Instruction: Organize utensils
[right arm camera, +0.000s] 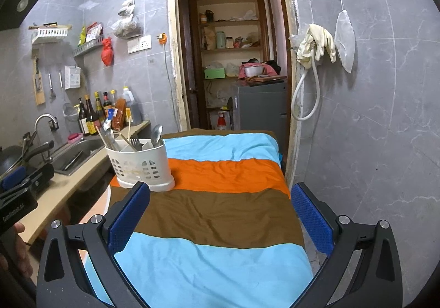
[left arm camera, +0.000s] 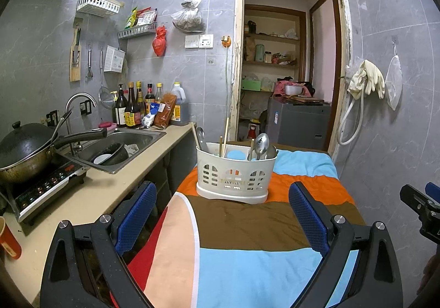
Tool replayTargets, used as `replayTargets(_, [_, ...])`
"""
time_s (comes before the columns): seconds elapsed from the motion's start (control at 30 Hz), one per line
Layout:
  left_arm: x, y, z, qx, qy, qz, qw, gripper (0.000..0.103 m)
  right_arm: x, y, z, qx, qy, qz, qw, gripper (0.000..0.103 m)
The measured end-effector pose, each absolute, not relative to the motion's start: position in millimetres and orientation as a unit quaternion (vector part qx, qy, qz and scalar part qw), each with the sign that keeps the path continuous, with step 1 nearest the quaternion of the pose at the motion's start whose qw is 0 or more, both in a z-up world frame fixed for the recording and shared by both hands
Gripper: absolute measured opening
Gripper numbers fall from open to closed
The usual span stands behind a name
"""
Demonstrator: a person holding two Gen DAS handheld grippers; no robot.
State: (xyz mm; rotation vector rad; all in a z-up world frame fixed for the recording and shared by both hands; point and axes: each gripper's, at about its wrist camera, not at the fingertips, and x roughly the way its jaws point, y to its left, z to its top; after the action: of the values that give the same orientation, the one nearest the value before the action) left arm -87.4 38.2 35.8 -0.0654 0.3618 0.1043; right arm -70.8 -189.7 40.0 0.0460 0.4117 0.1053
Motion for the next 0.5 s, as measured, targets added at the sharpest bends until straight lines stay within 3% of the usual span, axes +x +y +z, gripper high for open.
replayTargets(0.5, [-87.2,36.9,36.3,-0.033,0.178,0.053,0.982,0.094,-71.2,-187.3,40.5,0.023,0.204,0.051,0.977,0.103])
